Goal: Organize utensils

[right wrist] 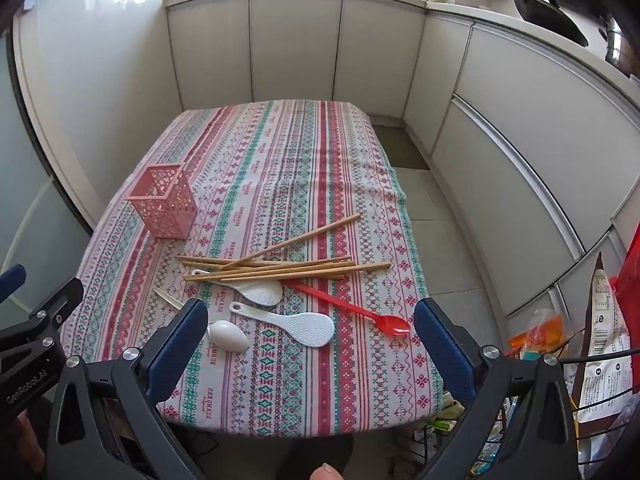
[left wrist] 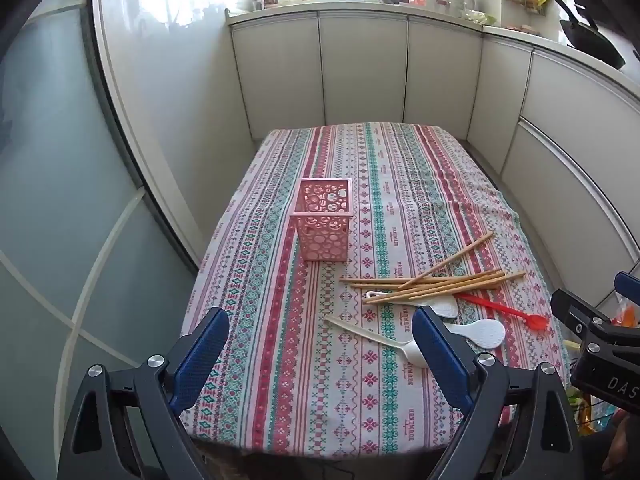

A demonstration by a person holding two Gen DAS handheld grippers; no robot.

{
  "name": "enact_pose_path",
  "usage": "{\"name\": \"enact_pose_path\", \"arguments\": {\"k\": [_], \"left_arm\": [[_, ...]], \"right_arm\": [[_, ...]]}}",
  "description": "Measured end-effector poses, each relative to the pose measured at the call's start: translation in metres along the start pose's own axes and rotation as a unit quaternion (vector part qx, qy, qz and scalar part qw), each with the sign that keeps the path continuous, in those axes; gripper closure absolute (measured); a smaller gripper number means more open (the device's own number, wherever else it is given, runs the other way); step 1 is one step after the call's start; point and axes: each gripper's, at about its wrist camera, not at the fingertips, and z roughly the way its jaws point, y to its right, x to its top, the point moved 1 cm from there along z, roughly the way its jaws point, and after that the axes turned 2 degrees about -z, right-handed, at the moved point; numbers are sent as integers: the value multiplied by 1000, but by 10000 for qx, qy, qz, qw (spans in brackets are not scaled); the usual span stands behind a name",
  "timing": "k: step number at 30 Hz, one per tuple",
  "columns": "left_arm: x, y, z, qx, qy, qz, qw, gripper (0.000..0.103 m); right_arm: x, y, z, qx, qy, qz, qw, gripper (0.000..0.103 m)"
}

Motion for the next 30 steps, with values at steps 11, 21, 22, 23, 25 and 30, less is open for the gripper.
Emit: {"name": "enact_pose_path", "arguments": {"k": [11, 21, 22, 23, 25, 30], "left_arm": [[-3, -3, 4, -24, -10, 2, 10000, 9], [-5, -2, 5, -10, -1, 7, 10000, 9], [-3, -1, 5, -12, -7, 21, 10000, 9], [-3, -1, 4, -19, -5, 20, 10000, 9], [-3, -2, 5, -21, -4, 12, 10000, 9], [-2, -3, 4, -9, 4, -16, 10000, 9]], "right_arm": [[2, 3, -3, 15, 36, 45, 10000, 0], [4, 3, -3, 66, 43, 112, 9999, 0], [5, 3, -3, 72, 48, 132, 9999, 0], [5, 4, -4, 77, 51, 146, 9999, 0], [6, 4, -4, 84, 58, 166, 9998, 0], [8, 6, -5, 98, 75, 209, 9997, 0]]}}
